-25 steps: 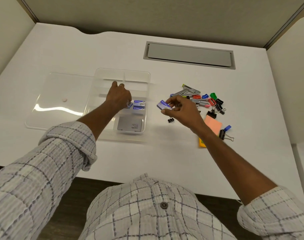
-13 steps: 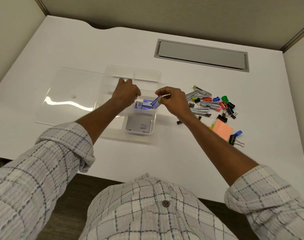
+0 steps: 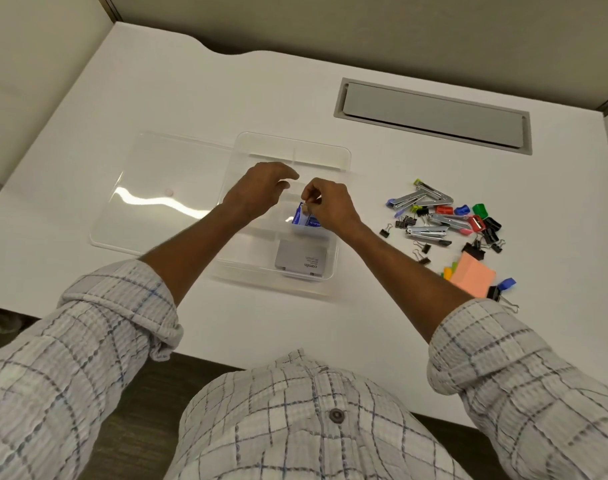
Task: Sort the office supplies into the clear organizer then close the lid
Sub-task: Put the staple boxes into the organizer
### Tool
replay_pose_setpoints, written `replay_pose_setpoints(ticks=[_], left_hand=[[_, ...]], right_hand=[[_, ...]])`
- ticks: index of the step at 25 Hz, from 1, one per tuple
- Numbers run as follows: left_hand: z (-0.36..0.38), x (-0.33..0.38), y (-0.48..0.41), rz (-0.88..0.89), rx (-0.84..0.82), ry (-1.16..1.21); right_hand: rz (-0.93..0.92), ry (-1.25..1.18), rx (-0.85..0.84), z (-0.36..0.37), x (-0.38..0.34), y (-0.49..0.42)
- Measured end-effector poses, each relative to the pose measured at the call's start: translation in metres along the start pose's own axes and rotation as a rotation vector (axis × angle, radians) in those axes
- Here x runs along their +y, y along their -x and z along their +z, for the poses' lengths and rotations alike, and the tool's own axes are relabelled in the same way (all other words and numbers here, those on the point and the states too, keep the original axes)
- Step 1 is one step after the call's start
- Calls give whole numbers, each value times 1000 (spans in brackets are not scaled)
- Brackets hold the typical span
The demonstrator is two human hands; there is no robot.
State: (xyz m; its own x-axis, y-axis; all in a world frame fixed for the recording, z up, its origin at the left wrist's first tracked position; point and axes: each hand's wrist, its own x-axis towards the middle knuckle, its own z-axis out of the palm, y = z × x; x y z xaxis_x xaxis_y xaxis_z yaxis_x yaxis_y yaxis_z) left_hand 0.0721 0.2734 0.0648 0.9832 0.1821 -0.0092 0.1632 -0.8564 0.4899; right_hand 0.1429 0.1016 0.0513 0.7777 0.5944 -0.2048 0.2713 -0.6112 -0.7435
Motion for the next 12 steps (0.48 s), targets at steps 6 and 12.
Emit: replay_pose_setpoints(ticks=[6,12], left_hand=[[4,-4,17,122,-113,-93],[12,-3,16,155,-178,-108]], right_hand=[[-78,231,-41,10,1,3],[-121,489,94,-6,11,34]])
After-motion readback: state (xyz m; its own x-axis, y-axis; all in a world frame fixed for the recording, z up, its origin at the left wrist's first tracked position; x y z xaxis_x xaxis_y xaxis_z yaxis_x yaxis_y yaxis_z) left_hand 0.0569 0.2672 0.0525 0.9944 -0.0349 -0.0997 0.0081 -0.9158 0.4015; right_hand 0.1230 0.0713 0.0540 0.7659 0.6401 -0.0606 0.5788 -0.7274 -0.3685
